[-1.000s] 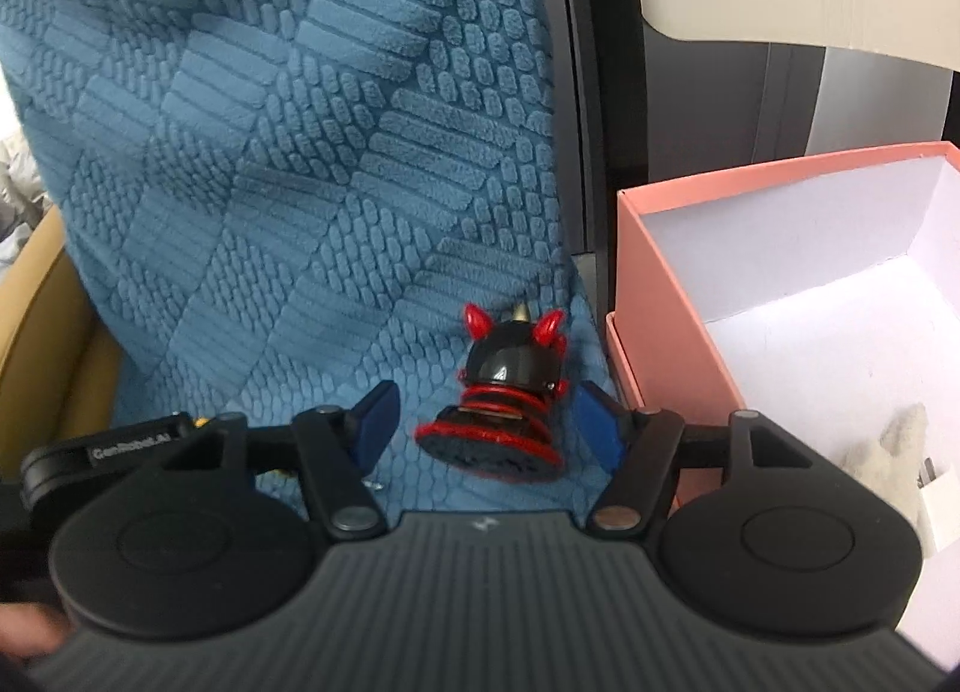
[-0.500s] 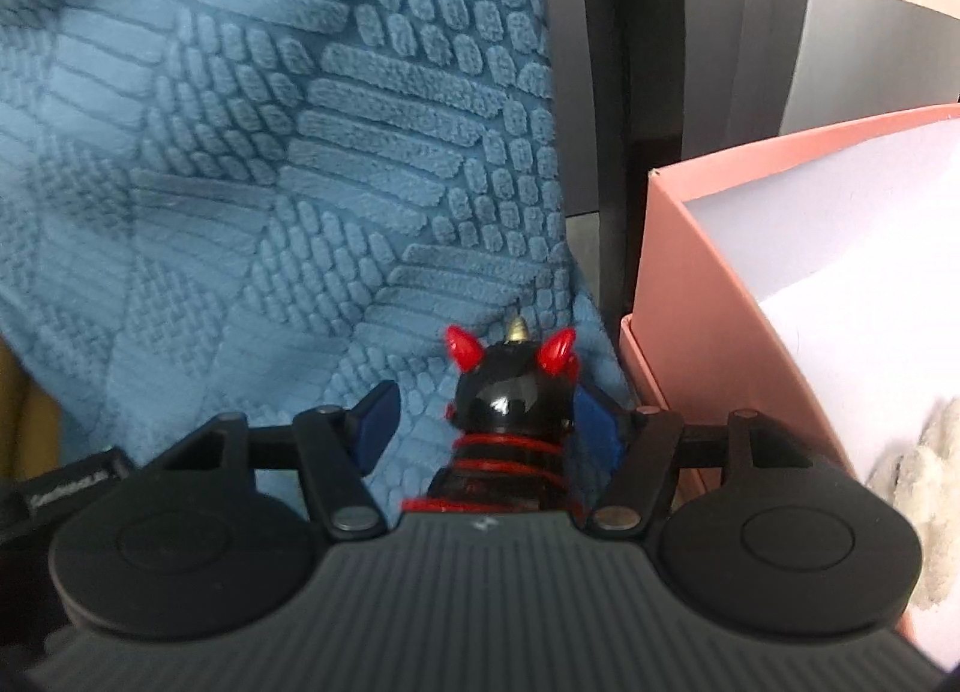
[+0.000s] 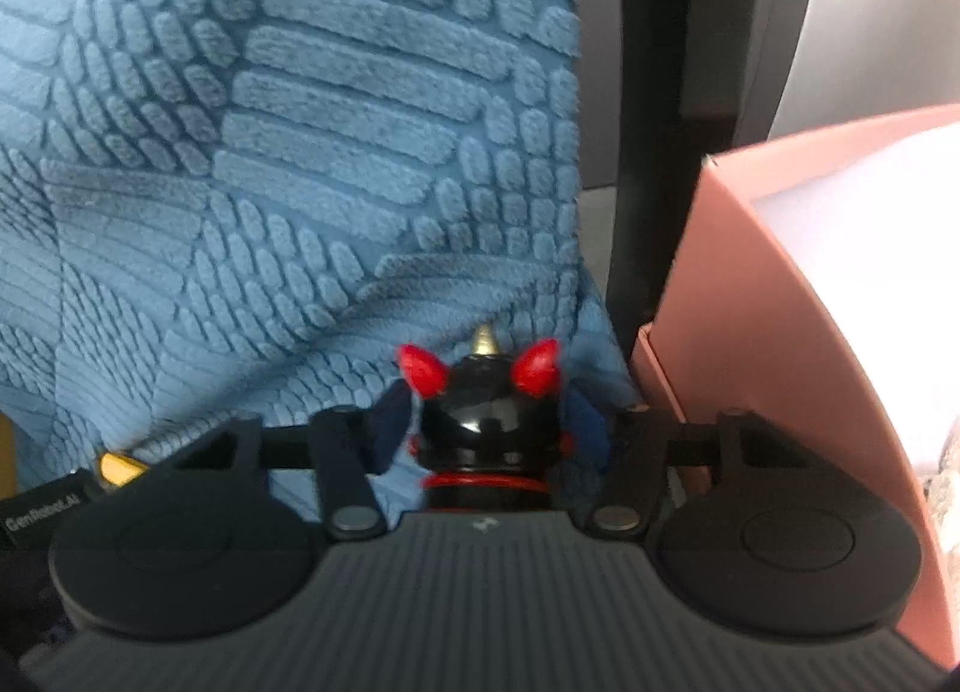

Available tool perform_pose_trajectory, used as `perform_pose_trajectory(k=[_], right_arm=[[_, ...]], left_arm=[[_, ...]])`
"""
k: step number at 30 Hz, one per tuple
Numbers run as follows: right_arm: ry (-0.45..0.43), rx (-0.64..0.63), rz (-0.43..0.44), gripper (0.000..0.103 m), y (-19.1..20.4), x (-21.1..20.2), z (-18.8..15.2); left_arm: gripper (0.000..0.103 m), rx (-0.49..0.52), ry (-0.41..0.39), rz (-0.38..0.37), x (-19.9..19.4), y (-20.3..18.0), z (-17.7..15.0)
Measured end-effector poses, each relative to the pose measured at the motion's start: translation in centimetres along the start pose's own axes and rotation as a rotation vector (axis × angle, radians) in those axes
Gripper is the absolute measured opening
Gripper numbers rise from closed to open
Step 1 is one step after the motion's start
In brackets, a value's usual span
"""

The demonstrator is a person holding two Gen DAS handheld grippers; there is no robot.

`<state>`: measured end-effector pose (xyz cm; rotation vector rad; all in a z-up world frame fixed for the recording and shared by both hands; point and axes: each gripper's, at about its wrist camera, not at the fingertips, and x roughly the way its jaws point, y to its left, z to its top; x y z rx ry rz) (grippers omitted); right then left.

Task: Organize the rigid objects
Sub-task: 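Move the right tool to the devil figurine while the left tool approaches the yellow screwdriver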

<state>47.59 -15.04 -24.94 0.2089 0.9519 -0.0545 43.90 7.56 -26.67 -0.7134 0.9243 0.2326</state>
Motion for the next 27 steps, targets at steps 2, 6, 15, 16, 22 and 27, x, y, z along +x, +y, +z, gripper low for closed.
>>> perform_pose_trajectory(k=[2, 6, 15, 16, 22, 27], right_arm=[[-0.001, 0.003, 0.014, 0.055, -0.6, -0.2, -0.1], [-0.023, -0.035, 0.04, 0.055, -1.2, -1.5, -0.5], [-0.08, -0.153, 0.075, 0.054, -0.8, -5.1, -2.8], [-0.083, -0.166, 0.081, 0.054, -0.5, -5.2, -3.0], [-0.114, -0.272, 0.129, 0.054, 0.6, -5.7, -4.2], [-0.182, -0.335, 0.166, 0.054, 1.0, -6.0, -3.7]], left_arm=[[0.029, 0.011, -0.001, -0.006, -0.5, 0.4, -0.3], [0.02, 0.061, 0.001, -0.022, -1.2, 0.4, -0.8], [0.005, 0.065, -0.009, -0.109, -4.3, 0.6, -1.2], [0.005, 0.051, -0.004, -0.123, -4.6, 0.9, -1.2], [0.005, -0.021, 0.046, -0.184, -4.7, 2.4, -0.8], [0.005, -0.046, 0.056, -0.184, -4.7, 2.4, -0.8]])
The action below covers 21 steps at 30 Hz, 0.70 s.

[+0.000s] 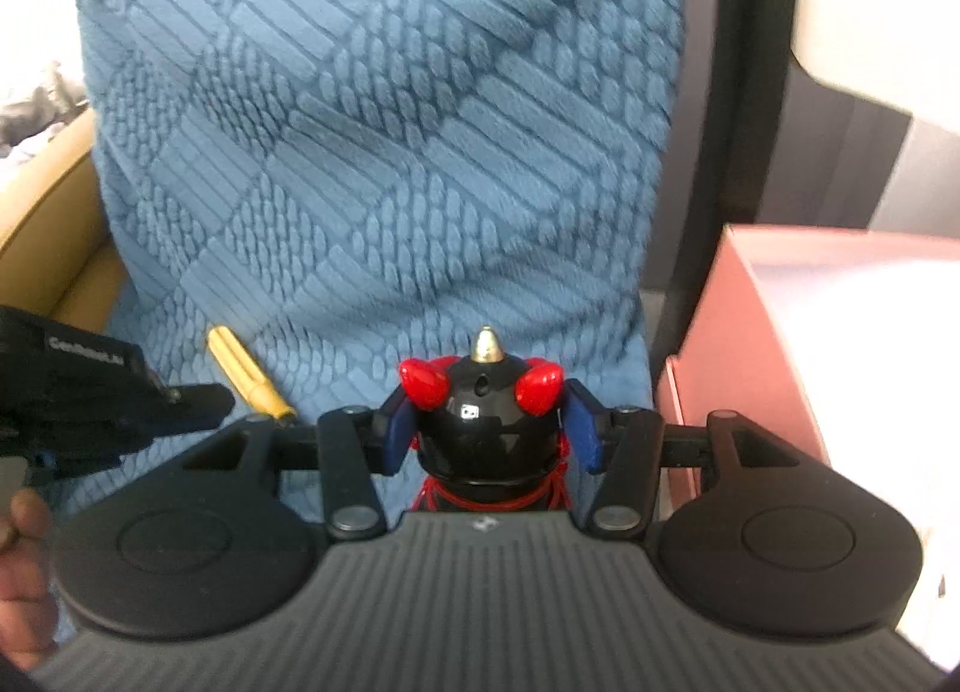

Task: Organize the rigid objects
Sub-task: 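Move the right tool to the devil figurine while the left tool approaches the yellow screwdriver, then close the right tool on the figurine while the left tool grasps the screwdriver handle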

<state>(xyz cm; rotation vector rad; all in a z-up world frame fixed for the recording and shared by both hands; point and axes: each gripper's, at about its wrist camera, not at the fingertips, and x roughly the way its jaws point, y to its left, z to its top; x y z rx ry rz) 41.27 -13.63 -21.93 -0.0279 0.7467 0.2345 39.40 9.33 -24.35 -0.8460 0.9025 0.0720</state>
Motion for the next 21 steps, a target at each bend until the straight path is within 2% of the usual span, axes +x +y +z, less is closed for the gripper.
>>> perform_pose_trajectory(k=[7, 12, 18, 20, 21], right_arm=[[-0.083, -0.231, 0.072, 0.055, 3.0, 1.2, 0.1], [-0.067, -0.278, 0.117, 0.054, 3.8, 3.2, 0.0], [-0.002, -0.122, 0.247, 0.054, 3.0, 2.5, 0.4], [0.011, -0.1, 0.273, 0.054, 3.0, 1.8, -0.1], [0.021, -0.078, 0.298, 0.054, 2.9, 1.5, -0.2]], left_arm=[[0.006, -0.036, 0.002, -0.007, 2.0, 0.0, 0.1], [0.008, -0.049, 0.007, -0.001, 3.0, 0.5, 0.4], [0.017, -0.098, 0.003, 0.024, 3.5, 1.6, 0.8], [0.024, -0.094, 0.006, 0.031, 3.5, 1.6, 0.8], [0.031, -0.09, 0.008, 0.034, 3.5, 1.6, 0.8]])
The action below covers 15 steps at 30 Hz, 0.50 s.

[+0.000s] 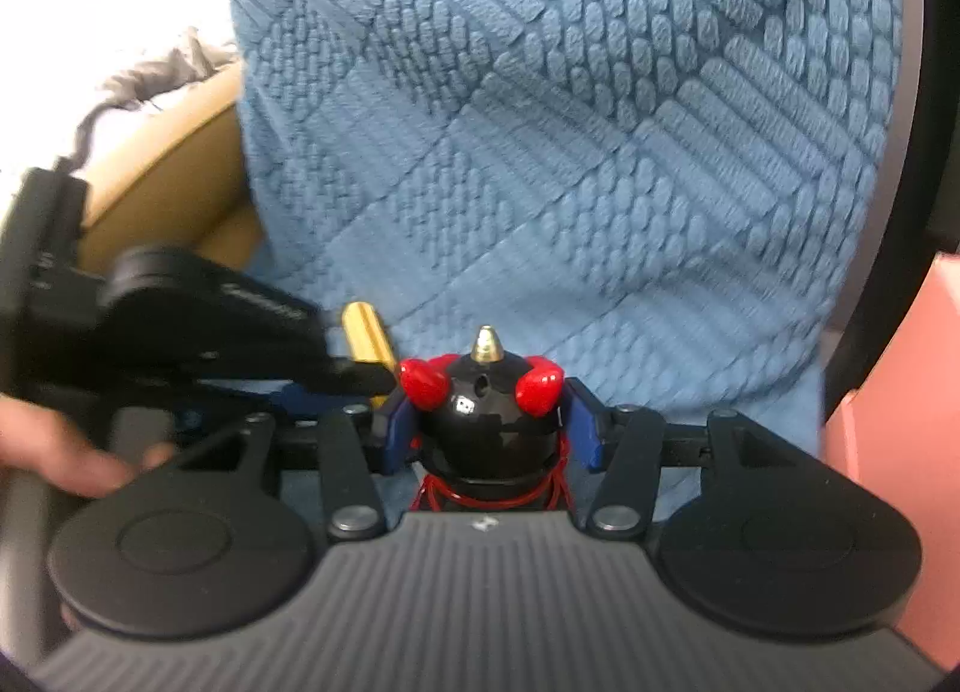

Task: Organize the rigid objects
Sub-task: 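Close the right tool on the figurine while the left tool grasps the screwdriver handle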

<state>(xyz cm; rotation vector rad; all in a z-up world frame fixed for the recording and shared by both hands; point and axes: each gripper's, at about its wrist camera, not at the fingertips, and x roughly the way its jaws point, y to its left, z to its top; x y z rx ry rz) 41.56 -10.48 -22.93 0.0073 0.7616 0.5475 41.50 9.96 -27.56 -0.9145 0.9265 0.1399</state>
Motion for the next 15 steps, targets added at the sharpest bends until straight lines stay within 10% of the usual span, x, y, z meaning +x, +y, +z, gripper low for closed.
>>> perform_pose_trajectory(k=[4, 15], right_arm=[[0.009, 0.002, 0.019, 0.055, 0.6, -0.8, -0.4], [0.036, -0.095, -0.196, 0.055, 0.2, -2.6, -1.2]], left_arm=[[0.043, 0.028, -0.015, 0.008, 0.1, -0.4, -0.3], [0.036, 0.246, -0.105, 0.204, 1.6, -5.7, -2.2]])
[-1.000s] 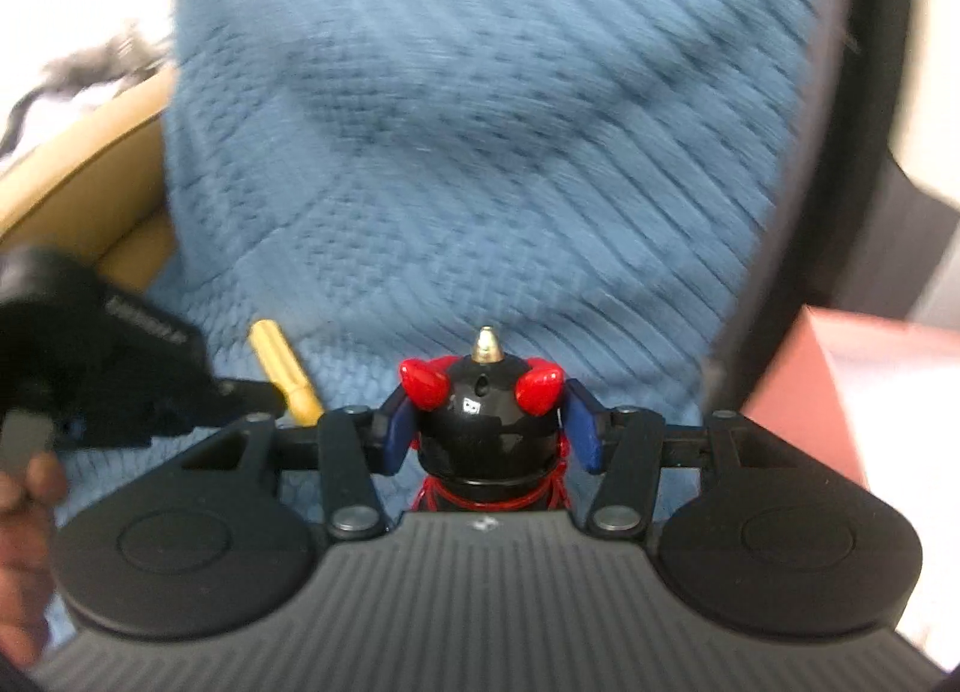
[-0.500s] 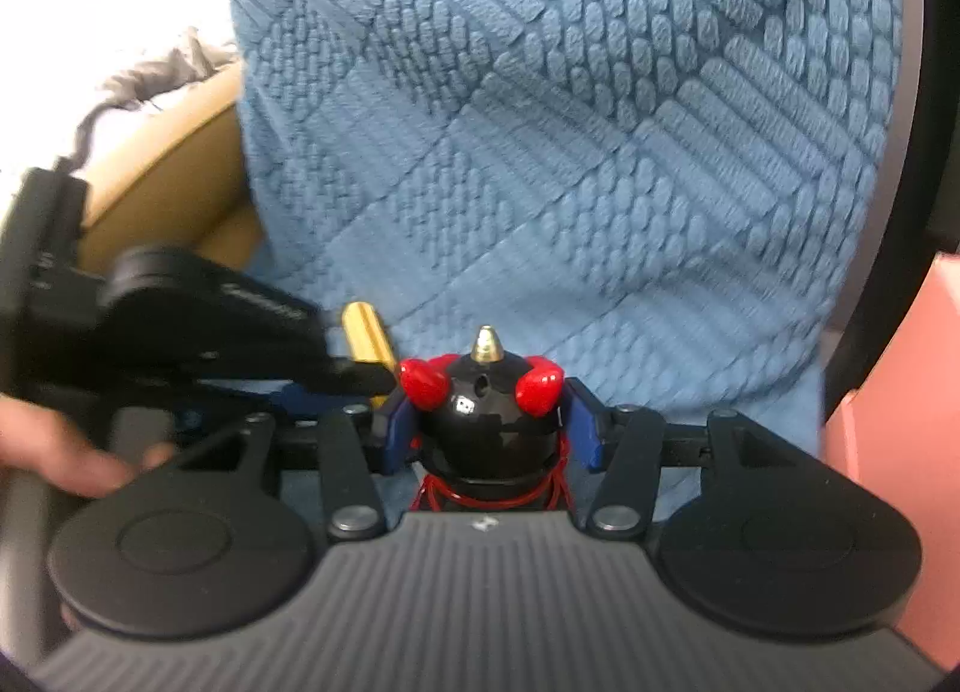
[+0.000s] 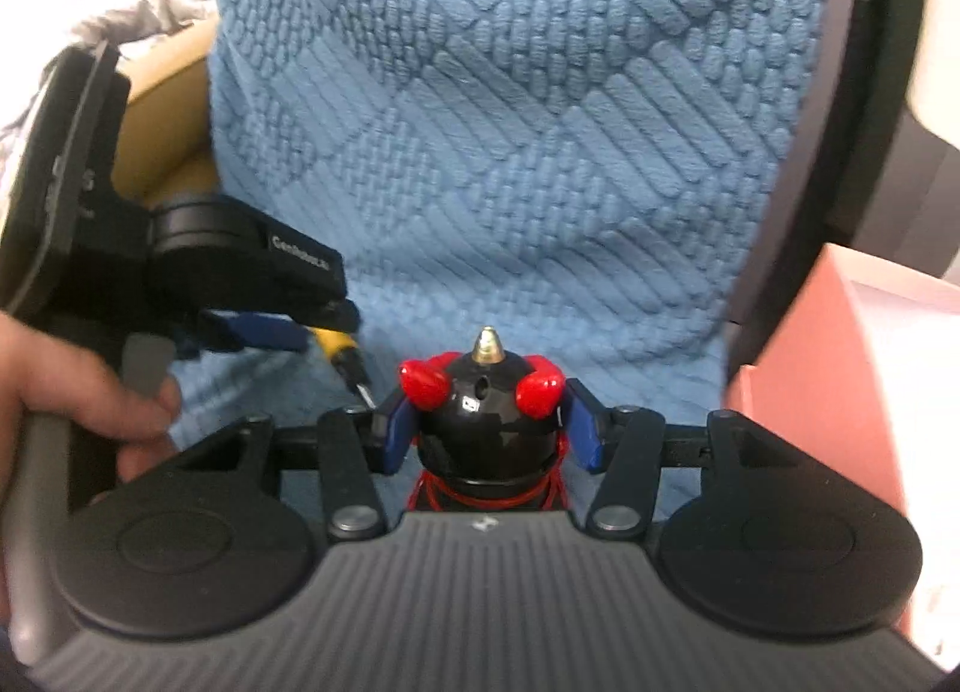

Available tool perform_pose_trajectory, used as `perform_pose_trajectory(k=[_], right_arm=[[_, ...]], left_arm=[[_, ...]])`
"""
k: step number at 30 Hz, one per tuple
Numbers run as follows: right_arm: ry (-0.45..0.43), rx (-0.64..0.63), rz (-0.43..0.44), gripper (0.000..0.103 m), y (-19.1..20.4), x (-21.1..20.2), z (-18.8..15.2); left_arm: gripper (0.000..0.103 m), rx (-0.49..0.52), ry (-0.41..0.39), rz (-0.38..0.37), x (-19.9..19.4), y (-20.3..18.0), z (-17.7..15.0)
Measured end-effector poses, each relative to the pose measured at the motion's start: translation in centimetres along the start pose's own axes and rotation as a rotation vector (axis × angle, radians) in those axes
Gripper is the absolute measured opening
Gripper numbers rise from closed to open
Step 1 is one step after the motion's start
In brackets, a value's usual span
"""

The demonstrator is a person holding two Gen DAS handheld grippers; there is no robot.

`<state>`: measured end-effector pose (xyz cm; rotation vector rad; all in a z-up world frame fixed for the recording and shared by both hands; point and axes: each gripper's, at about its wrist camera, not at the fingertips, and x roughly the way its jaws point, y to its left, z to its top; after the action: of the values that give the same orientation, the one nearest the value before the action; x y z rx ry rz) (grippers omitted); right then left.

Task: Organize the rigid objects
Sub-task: 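Close the right tool on the figurine while the left tool grasps the screwdriver handle, then lift and carry the figurine and screwdriver over the pink box with both tools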

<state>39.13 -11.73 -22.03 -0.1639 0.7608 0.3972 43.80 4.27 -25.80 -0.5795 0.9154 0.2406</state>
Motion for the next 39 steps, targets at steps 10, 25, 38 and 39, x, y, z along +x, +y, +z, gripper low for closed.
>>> perform_pose_trajectory(k=[10, 25, 38, 39], right_arm=[[-0.005, 0.085, -0.042, 0.055, -1.5, -1.0, -0.3], [-0.112, 0.164, -0.034, 0.055, -2.0, -6.4, -0.2], [-0.126, 0.196, -0.072, 0.055, -1.2, -12.3, -2.6], [-0.124, 0.2, -0.076, 0.055, -1.2, -12.9, -2.9]], left_arm=[[0.024, 0.036, 0.006, -0.021, -0.6, -0.2, -0.2], [0.02, 0.086, -0.138, -0.157, -12.0, 2.6, -2.2], [0.02, 0.189, -0.115, -0.191, -16.5, 1.4, -7.5], [0.02, 0.191, -0.108, -0.198, -16.8, 1.4, -7.9]])
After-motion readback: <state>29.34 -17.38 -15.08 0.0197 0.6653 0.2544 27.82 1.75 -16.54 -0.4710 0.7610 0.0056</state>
